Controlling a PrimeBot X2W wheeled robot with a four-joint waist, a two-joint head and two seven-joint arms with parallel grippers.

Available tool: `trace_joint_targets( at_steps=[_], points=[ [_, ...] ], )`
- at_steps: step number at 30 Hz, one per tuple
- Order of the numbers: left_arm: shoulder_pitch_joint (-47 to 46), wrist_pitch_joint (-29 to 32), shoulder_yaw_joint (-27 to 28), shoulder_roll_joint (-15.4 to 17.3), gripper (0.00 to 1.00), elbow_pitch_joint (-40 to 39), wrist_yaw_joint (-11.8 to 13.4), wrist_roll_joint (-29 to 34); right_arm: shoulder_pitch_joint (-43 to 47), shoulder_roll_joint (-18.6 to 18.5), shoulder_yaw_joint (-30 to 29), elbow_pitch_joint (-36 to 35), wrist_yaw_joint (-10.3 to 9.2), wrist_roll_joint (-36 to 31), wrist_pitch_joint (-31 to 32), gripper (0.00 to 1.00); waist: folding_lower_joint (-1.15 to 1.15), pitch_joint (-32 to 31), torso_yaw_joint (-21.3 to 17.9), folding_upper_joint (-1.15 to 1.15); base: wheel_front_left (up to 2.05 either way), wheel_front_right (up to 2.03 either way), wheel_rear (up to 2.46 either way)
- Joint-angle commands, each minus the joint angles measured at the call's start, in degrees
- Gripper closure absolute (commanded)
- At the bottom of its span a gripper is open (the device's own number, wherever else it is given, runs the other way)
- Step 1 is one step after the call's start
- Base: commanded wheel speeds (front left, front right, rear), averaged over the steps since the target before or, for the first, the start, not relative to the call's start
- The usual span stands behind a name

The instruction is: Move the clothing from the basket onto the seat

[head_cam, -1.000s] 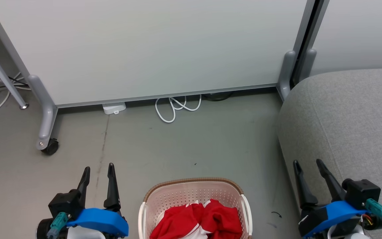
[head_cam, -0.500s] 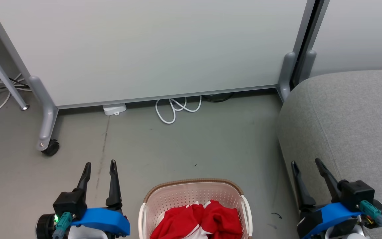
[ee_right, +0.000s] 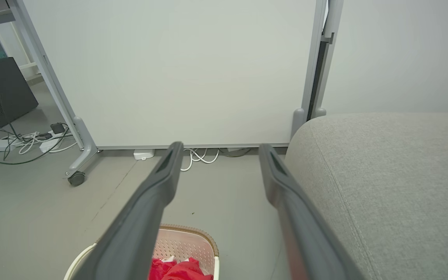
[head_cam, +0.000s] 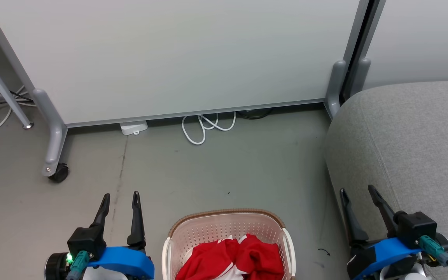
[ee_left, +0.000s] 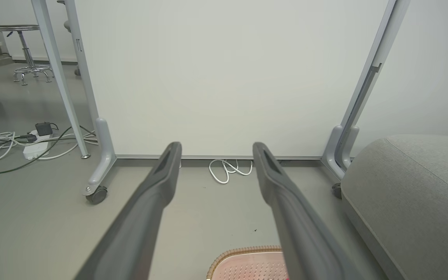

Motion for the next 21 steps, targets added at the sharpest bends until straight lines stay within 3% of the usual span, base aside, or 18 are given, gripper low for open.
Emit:
trace_joint_targets(
  at_steps=[1, 13, 21],
  points=[
    [-0.37, -0.28, -0.10, 0.00, 0.00, 0.16, -0.12, -0.30, -0.60, -0.30, 0.01, 0.15, 0.13, 0.19, -0.39, 0.00, 0.00, -0.01, -0.02, 0.00, 0.00, 0.00, 0.00],
    [-0.61, -0.28, -0.38, 0.19, 0.00, 0.21, 0.34, -0.59, -0.94, -0.29, 0.52, 0.15, 0.13, 0.67, -0.33, 0.00, 0.00, 0.57, -0.62, 0.00, 0.00, 0.00, 0.00],
    [-1.82, 1.35, -1.38, -0.07, 0.00, 2.90, -0.83, -1.72, -3.58, -0.29, 3.66, -0.67, 0.12, 0.58, -0.26, 0.00, 0.00, 5.00, -6.09, 0.00, 0.00, 0.00, 0.00]
  ],
)
